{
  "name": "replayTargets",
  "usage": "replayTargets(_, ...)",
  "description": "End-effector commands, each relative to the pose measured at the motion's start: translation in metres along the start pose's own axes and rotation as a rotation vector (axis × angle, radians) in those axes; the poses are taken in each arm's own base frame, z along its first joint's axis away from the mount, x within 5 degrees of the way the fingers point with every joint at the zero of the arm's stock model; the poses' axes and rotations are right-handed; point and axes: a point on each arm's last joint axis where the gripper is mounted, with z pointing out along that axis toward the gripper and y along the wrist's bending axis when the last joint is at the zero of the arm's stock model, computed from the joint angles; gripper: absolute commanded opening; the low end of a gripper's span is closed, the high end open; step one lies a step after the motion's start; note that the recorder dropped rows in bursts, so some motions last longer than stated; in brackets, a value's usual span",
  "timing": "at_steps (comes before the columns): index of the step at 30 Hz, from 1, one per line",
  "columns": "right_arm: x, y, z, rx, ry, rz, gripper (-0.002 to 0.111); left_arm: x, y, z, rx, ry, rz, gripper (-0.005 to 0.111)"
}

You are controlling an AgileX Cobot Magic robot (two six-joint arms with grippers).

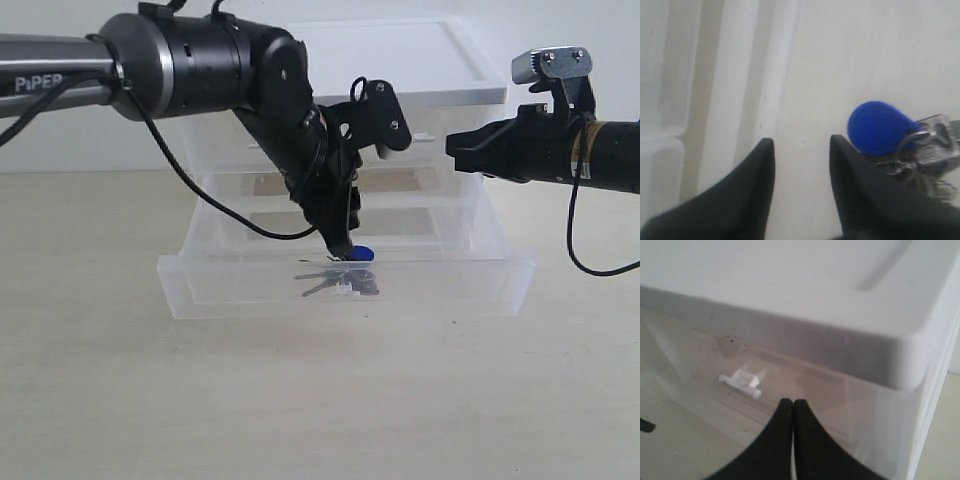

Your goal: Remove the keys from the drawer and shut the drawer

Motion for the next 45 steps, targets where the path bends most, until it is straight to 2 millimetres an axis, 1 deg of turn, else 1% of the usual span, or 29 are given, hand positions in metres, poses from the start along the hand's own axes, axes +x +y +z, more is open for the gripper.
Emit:
replayTargets(1,-0.006,-0.020,-0.002,0.146,-0.022,0.093,0.000,-0.010,-0.014,-0.025,0.175,-0.093,0.010,0.046)
replayTargets(3,-0.006,-0.020,-0.002,0.146,-0.022,0.093,0.000,-0.010,-0.019,-0.026,0.225,-0.094,0.032,0.050)
replayTargets(4,-0.006,-0.020,-0.002,0.146,-0.022,0.093,0.000,-0.009,-0.019,-0.023,0.228,-0.088,0.031,0.050)
replayTargets(7,-0.006,-0.020,-0.002,0.146,-0.022,0.093,0.000,-0.004,-0.021,-0.008,0.236,-0.051,0.035,0.050)
replayTargets(11,-0.006,-0.020,-0.002,0.146,-0.022,0.093,0.000,0.003,-0.016,0.018,0.151,-0.008,0.014,0.050)
replayTargets(17,-0.006,-0.020,-0.002,0.145,-0.021,0.091,0.000,0.011,-0.021,0.035,0.182,0.042,0.044,0.050)
replayTargets(19,-0.006,-0.020,-0.002,0.145,-0.021,0.091,0.000,0.013,-0.017,0.040,0.131,0.060,0.032,0.049)
replayTargets(21,-0.006,-0.020,-0.002,0.145,-0.021,0.091,0.000,0.015,-0.008,0.042,0.027,0.084,0.005,0.048)
replayTargets(22,-0.006,-0.020,-0.002,0.145,-0.021,0.091,0.000,0.017,-0.003,0.042,-0.023,0.101,0.011,0.046)
replayTargets(26,-0.006,-0.020,-0.002,0.145,-0.021,0.091,0.000,0.019,0.012,0.040,-0.195,0.127,-0.044,0.033)
replayTargets(29,-0.006,-0.020,-0.002,0.145,-0.021,0.089,0.000,0.018,0.016,0.039,-0.249,0.103,-0.090,0.023)
replayTargets(31,-0.006,-0.020,-0.002,0.145,-0.021,0.089,0.000,0.016,0.019,0.038,-0.276,0.080,-0.120,0.020)
replayTargets(33,-0.005,-0.021,-0.002,0.152,-0.015,0.090,0.000,0.014,0.020,0.035,-0.284,0.061,-0.135,0.020)
replayTargets(35,-0.005,-0.021,-0.002,0.153,-0.015,0.088,0.000,0.010,0.020,0.027,-0.281,0.031,-0.159,0.020)
replayTargets(37,-0.005,-0.021,-0.002,0.153,-0.015,0.088,0.000,0.004,0.021,0.016,-0.269,-0.007,-0.193,0.020)
replayTargets(41,-0.005,-0.021,-0.002,0.153,-0.015,0.088,0.000,-0.003,0.018,-0.007,-0.202,-0.051,-0.196,0.020)
replayTargets(43,-0.005,-0.021,-0.002,0.153,-0.015,0.088,0.000,-0.006,0.013,-0.015,-0.135,-0.057,-0.195,0.025)
replayTargets(45,-0.005,-0.021,-0.002,0.153,-0.015,0.088,0.000,-0.006,0.006,-0.019,-0.059,-0.050,-0.187,0.034)
